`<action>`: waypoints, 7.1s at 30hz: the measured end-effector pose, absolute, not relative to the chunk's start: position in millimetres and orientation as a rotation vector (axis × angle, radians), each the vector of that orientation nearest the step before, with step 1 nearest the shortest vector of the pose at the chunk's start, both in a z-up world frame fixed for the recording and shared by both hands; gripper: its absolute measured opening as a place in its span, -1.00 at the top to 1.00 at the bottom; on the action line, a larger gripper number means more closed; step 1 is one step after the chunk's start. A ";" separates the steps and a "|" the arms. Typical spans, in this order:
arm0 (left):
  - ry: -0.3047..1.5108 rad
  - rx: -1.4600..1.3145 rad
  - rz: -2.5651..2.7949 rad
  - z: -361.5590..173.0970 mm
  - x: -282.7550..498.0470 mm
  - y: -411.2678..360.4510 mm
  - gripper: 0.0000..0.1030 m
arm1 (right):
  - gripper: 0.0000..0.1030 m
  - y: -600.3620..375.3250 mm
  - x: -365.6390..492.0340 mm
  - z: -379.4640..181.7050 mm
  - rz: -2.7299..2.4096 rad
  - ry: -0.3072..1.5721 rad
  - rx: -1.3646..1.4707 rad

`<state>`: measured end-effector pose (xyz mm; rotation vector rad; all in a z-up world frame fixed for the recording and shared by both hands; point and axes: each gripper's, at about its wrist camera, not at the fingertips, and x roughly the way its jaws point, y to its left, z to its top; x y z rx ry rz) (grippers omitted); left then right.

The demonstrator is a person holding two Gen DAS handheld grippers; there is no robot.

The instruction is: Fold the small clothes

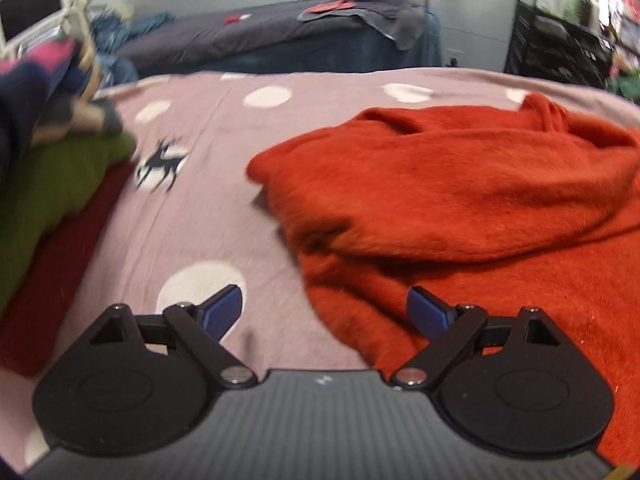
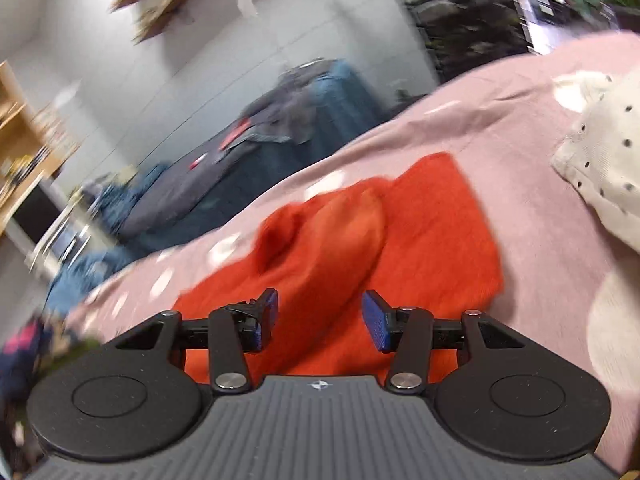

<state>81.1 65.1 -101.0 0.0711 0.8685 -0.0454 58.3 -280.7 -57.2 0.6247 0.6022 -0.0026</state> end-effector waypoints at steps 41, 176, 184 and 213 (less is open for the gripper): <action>0.774 -0.062 0.253 -94.6 77.3 129.2 0.30 | 0.32 -304.4 49.7 -52.5 -0.122 0.585 0.551; 1.135 -0.409 -0.767 -80.5 -64.1 138.0 0.87 | 0.77 -295.0 -179.6 -42.2 0.278 0.938 0.419; 1.013 -0.458 -0.590 -67.2 37.3 139.3 0.87 | 0.78 -319.9 -105.3 -17.7 0.330 0.806 0.529; 0.719 -0.169 -0.081 -5.4 212.4 111.1 -0.64 | 0.21 -258.0 111.1 -12.4 0.276 0.647 0.130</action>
